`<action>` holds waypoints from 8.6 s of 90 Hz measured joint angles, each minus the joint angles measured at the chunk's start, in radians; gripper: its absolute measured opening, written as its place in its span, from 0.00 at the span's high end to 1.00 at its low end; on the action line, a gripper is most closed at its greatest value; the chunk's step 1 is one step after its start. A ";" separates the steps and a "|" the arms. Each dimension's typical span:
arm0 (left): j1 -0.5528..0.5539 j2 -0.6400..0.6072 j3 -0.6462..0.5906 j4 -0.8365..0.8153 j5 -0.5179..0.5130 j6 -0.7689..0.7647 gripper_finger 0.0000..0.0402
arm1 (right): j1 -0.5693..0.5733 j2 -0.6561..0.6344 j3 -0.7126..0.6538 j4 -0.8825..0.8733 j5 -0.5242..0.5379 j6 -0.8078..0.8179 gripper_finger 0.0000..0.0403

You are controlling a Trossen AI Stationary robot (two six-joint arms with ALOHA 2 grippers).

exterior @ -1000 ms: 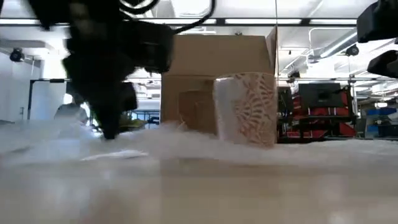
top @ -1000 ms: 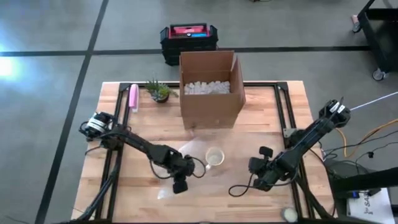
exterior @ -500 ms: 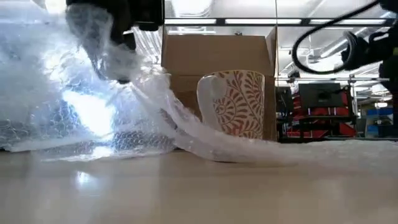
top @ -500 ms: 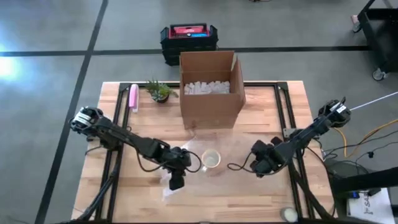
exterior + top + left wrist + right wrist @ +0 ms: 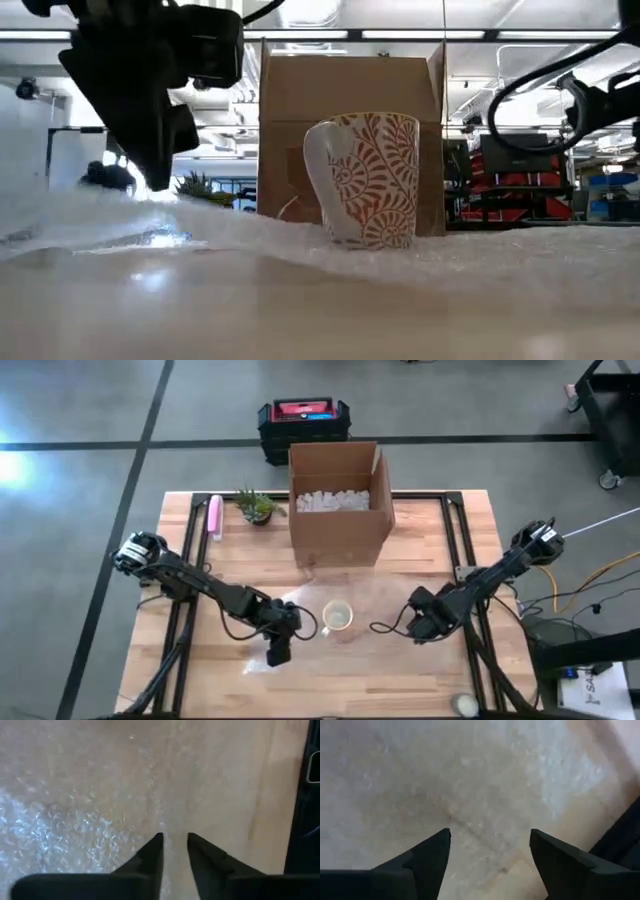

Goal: Wrap mug
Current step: Wrap the orange patterned mug using the bubble wrap

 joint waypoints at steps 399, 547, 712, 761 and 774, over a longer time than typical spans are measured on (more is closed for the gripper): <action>0.114 0.054 0.028 0.600 -0.354 0.436 0.91 | -0.274 0.433 0.572 0.536 0.184 -1.164 0.89; -0.122 -0.042 -0.105 -0.284 -0.162 -0.231 0.99 | -0.272 0.451 0.632 0.547 0.169 -1.160 0.98; -0.083 0.054 -0.073 -0.295 0.021 -0.241 0.48 | -0.270 0.451 0.629 0.548 0.161 -1.201 0.98; -0.014 0.068 -0.062 -0.382 0.043 -0.235 0.96 | -0.270 0.451 0.629 0.554 0.161 -1.209 0.98; -0.014 0.042 -0.030 -0.419 0.033 -0.232 0.97 | -0.270 0.451 0.629 0.553 0.161 -1.209 0.98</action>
